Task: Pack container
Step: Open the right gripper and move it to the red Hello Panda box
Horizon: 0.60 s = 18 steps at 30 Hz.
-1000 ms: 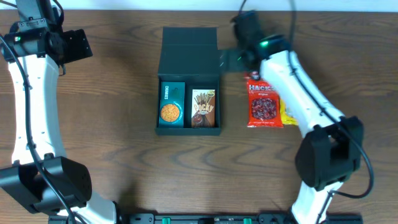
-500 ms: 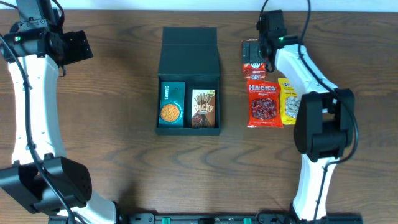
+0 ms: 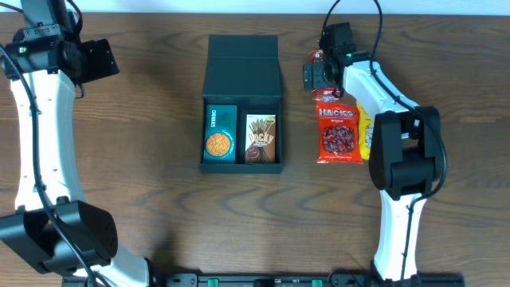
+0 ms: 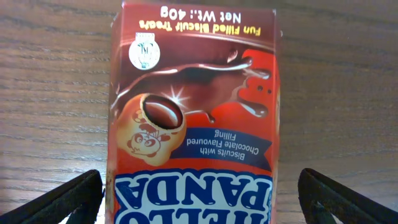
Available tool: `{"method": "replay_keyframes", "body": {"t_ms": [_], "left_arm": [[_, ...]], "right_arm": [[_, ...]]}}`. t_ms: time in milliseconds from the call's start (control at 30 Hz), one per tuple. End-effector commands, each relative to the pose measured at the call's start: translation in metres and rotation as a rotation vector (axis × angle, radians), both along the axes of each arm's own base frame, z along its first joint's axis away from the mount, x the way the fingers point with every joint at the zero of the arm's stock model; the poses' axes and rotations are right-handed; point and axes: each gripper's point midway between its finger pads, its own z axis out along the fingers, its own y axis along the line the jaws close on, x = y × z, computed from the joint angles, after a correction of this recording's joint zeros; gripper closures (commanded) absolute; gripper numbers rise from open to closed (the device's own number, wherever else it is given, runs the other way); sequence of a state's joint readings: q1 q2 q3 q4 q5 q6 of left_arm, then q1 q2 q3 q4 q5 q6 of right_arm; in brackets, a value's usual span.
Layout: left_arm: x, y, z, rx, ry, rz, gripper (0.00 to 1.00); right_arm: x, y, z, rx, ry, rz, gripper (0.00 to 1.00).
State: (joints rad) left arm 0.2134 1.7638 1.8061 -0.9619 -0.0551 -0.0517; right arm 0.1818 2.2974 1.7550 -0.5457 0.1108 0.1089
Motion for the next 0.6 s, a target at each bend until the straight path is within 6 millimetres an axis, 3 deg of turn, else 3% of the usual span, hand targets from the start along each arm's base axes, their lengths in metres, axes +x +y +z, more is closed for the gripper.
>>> {"method": "replay_keyframes", "body": {"t_ms": [0, 133, 567], "left_arm": [[0.0007, 0.0011, -0.0031, -0.006, 0.007, 0.009, 0.05], [0.0009, 0.0011, -0.0030, -0.006, 0.006, 0.009, 0.05], [0.0009, 0.0012, -0.0030, -0.006, 0.006, 0.008, 0.05]], "right_arm": [[0.0008, 0.0052, -0.0032, -0.006, 0.004, 0.025, 0.01], [0.0014, 0.0061, -0.0030, -0.005, 0.000, 0.026, 0.01], [-0.0025, 0.0129, -0.0102, 0.021, 0.025, 0.044, 0.18]]}}
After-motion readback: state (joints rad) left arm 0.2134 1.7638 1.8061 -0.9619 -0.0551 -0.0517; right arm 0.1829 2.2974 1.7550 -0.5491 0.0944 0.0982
